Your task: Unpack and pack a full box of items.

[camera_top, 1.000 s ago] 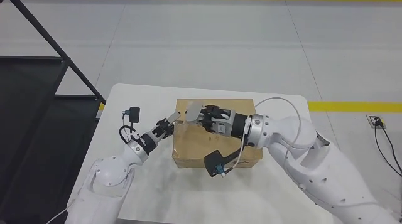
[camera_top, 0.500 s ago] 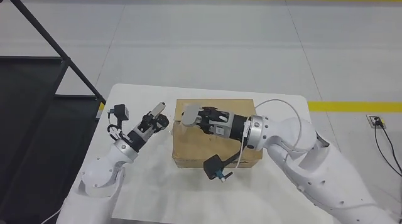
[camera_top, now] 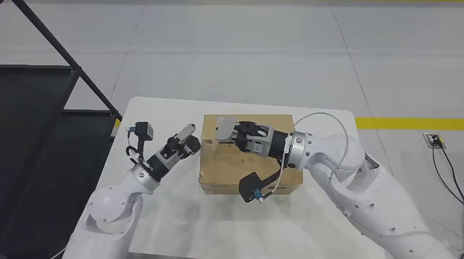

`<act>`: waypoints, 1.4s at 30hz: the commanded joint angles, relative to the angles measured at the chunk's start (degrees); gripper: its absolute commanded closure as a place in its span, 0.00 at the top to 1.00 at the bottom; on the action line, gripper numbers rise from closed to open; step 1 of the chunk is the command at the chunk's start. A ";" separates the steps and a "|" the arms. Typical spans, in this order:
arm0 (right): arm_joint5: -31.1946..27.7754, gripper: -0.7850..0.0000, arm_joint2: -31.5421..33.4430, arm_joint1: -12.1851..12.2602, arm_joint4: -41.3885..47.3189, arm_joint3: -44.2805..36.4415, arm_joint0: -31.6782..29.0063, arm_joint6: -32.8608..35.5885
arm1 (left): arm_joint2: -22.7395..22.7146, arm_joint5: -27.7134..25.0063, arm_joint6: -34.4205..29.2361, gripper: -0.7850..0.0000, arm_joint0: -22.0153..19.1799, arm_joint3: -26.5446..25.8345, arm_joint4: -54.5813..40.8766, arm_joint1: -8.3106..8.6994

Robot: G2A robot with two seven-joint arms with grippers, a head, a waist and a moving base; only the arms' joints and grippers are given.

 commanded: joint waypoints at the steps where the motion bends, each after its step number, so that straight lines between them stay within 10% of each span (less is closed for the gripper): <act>1: 0.09 0.00 0.31 0.04 -0.13 0.05 -0.31 -0.27 | 0.83 0.65 0.58 1.00 -0.79 1.04 0.07 -0.11; 42: -5.56 0.00 5.38 0.99 -6.42 3.32 1.00 -7.38 | 4.47 1.44 1.23 1.00 -4.60 7.01 0.66 -0.32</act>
